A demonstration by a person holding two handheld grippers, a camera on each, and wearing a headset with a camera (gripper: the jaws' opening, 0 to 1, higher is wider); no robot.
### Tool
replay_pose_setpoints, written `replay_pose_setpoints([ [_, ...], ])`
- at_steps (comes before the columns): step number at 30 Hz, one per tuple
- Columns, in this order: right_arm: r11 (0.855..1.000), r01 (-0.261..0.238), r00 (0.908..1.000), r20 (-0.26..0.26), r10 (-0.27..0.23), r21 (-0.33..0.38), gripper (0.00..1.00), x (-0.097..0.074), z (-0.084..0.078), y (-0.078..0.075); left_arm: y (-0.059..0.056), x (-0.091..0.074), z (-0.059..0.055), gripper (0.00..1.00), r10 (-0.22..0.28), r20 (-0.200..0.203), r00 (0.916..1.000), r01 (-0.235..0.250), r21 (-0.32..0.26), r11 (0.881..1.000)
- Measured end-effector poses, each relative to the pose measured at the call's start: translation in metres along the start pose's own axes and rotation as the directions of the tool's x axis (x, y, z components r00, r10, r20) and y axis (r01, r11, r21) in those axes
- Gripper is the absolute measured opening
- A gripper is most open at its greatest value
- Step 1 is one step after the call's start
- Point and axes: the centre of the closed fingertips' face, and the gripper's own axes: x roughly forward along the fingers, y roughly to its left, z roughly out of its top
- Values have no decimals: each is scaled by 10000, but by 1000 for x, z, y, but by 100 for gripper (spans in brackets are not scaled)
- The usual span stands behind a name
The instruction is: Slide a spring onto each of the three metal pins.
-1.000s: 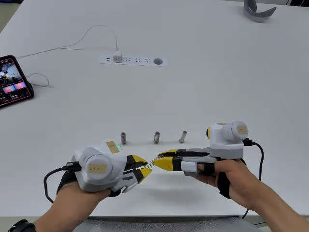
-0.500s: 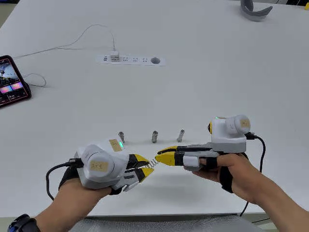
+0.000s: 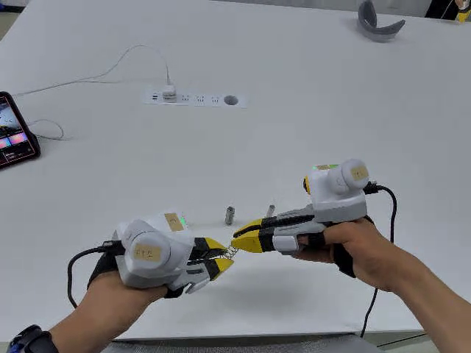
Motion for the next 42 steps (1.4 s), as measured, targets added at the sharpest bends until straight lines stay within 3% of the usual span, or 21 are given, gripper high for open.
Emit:
replay_pose_setpoints([
  [5, 9961, -42, 9972, -744, -24, -878, 12, -4, 4, 1, 1, 4, 8, 9, -228, 249, 9994, 231, -123, 9997],
  [8, 9886, -61, 9910, -1332, -142, -1503, 12, -8, 4, 1, 0, 6, 14, 9, -349, 353, 9988, 353, -100, 9993],
  [14, 9641, -443, 9672, -2529, -243, -2619, 13, -17, 0, 1, -6, 11, 27, 9, -697, 651, 9954, 697, 21, 9976],
  [26, 9297, -1086, 9420, -3353, -169, -3519, 13, -23, -4, 3, -11, 14, 37, 9, -1069, 863, 9905, 1054, 223, 9942],
  [32, 9225, -1322, 9330, -3598, -77, -3626, 13, -22, -9, 5, -12, 12, 40, 9, -1234, 935, 9879, 1213, 280, 9922],
  [34, 9168, -1425, 9260, -3773, -95, -3730, 13, -21, -14, 5, -13, 12, 40, 9, -1313, 921, 9871, 1288, 321, 9911],
  [42, 9249, -1337, 9290, -3700, -80, -3559, 13, -21, -16, 5, -15, 14, 37, 10, -1439, 753, 9867, 1397, 581, 9885],
])
